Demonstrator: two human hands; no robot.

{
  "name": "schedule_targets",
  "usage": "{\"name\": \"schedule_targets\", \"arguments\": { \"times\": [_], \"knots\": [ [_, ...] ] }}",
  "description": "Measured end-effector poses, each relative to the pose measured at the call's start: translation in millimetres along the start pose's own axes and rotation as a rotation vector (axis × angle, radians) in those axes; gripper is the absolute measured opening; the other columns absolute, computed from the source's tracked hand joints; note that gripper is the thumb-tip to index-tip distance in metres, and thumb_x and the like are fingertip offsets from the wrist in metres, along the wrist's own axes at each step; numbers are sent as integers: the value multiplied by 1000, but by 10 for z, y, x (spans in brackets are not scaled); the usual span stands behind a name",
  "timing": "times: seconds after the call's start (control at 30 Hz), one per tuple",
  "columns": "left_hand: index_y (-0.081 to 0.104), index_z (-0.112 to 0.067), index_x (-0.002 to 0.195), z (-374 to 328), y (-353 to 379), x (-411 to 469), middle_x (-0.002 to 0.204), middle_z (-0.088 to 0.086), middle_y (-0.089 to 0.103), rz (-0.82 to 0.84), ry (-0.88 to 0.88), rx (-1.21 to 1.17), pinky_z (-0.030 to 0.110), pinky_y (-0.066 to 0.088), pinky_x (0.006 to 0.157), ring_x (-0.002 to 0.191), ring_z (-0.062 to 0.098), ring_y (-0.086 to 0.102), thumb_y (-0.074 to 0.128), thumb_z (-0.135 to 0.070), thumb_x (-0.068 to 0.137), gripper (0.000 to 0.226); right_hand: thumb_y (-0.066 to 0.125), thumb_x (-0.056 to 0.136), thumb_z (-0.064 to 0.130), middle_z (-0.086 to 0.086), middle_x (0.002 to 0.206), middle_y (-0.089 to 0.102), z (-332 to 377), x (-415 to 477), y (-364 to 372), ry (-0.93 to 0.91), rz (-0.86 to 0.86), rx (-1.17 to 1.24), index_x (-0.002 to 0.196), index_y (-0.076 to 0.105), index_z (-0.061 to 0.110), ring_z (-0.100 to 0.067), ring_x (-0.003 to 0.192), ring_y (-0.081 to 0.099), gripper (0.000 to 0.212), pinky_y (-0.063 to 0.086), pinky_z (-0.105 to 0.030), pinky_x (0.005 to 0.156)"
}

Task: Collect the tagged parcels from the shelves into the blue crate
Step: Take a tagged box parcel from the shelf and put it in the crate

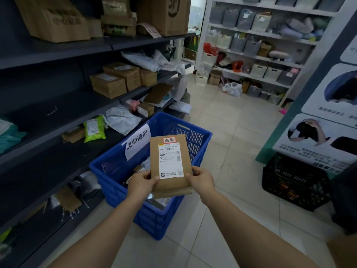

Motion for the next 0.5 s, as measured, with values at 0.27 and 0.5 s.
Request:
{"name": "schedule_targets", "arguments": {
  "times": [0.27, 0.5],
  "knots": [
    [72, -12, 110, -416, 740, 924, 99, 1, 66, -59, -67, 5, 33, 51, 81, 93, 21, 61, 66, -17, 88, 22, 58, 92, 16, 1, 118, 64, 136, 1337, -349, -3, 67, -86, 128, 60, 17, -19, 104, 57, 36, 50, -36, 95],
    [71, -12, 113, -549, 1263, 2004, 109, 3, 70, -111, -138, -3, 38, 54, 86, 96, 23, 64, 67, -20, 88, 26, 59, 91, 14, -1, 113, 66, 261, 2614, -388, 12, 141, -128, 118, 66, 15, -21, 103, 57, 28, 51, -43, 96]
  ]
}}
Point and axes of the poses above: each hand's wrist, its own x-axis towards the middle knuckle, its own y-axis out of the palm, z = x × y, the point moved 1 cm from there along x, towards the middle knuckle
